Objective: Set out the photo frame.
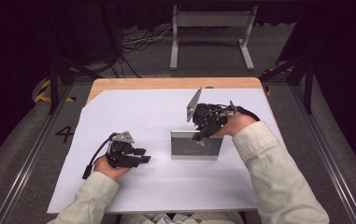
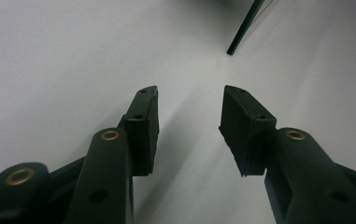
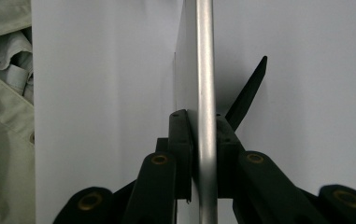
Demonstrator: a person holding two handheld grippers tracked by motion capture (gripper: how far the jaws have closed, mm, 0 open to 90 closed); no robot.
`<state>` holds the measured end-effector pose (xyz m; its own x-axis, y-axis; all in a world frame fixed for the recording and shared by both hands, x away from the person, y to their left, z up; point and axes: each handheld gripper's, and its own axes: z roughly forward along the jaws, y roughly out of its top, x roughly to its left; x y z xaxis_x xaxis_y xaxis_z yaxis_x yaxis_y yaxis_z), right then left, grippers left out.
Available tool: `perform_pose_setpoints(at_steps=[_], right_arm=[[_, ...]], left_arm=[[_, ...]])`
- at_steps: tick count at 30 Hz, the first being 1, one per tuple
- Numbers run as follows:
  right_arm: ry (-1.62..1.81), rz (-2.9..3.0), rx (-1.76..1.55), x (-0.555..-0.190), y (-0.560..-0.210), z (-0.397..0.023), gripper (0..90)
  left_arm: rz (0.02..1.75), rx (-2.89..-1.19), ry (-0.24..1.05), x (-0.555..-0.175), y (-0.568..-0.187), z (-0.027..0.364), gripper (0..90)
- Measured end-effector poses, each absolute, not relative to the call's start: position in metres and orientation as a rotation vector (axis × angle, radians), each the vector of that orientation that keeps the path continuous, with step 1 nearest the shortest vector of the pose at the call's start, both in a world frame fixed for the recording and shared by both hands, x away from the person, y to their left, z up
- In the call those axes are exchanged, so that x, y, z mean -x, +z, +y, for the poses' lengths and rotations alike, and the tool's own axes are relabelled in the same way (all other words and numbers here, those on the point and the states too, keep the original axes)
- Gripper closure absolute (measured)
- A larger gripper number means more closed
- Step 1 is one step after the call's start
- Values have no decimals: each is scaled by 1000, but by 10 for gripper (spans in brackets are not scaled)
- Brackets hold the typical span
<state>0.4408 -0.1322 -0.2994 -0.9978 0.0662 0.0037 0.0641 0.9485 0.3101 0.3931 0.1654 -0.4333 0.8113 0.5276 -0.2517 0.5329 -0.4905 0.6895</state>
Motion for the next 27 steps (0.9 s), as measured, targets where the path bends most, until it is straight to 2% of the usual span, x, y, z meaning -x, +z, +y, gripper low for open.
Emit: perform_pose_setpoints(at_steps=[5,8,9,13,18,27], right_arm=[[487,3053,-109,-443,-301,-132,767],[482,3017,-131,-446,-301,-133,706],[487,3010,-146,-448,-301,-134,624],[506,2979,-224,-453,-303,-137,386],[535,2957,-286,-457,-300,-142,323],[584,2914,-314,-451,-291,-157,312]], left_arm=[[777,-2184,-8,-393,-433,165,574],[777,-2183,-10,-393,-433,165,573],[777,-2183,-10,-393,-433,165,574],[777,-2183,-9,-393,-433,165,573],[777,-2181,-10,-393,-433,165,572],[776,-2181,-8,-393,-433,166,572]])
